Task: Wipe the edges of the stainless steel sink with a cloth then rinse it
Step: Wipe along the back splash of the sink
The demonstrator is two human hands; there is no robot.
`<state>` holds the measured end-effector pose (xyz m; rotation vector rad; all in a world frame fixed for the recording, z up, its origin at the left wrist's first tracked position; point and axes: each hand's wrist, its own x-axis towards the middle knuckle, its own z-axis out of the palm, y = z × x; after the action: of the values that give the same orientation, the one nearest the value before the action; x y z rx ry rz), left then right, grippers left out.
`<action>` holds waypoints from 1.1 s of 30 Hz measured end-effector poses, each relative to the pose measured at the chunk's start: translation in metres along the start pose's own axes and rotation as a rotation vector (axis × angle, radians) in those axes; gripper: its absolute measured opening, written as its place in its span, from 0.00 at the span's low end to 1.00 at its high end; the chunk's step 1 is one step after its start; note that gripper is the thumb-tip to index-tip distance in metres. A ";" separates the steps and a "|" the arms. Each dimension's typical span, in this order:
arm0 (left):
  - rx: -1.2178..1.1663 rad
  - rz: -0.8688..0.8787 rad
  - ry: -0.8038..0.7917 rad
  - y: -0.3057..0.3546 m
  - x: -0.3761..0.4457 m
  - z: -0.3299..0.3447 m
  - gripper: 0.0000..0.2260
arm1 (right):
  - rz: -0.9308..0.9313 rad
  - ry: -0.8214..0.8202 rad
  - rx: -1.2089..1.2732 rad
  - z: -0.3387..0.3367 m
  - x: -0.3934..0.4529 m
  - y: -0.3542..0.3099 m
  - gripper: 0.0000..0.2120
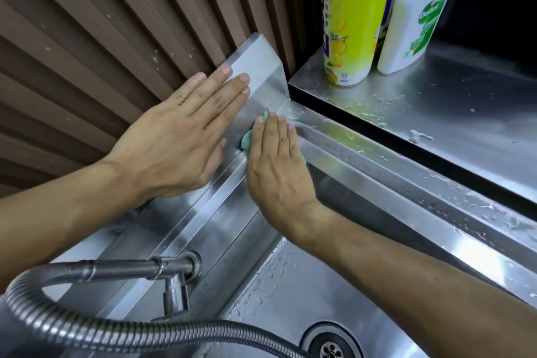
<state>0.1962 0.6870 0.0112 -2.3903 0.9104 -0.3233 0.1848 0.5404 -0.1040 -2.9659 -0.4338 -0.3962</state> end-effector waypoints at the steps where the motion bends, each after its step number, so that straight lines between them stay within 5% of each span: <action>1: 0.002 0.001 -0.006 0.000 0.001 -0.001 0.32 | 0.036 -0.003 0.002 0.000 0.009 0.006 0.33; 5: 0.081 0.029 -0.070 0.003 0.006 -0.006 0.36 | 0.163 -0.090 0.068 -0.009 0.042 0.025 0.31; 10: 0.300 0.101 -0.159 -0.003 0.043 -0.010 0.37 | 0.025 -0.099 0.078 -0.006 0.017 0.039 0.31; 20: 0.305 0.084 -0.225 0.008 0.053 0.003 0.35 | 0.075 -0.172 0.013 -0.012 0.032 0.036 0.32; 33: 0.333 0.117 -0.340 0.030 0.065 0.005 0.33 | 0.043 -0.068 0.187 -0.025 -0.024 0.088 0.28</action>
<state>0.2305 0.6268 -0.0082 -1.9972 0.7659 -0.0163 0.1827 0.4470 -0.0932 -2.8077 -0.3902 -0.2365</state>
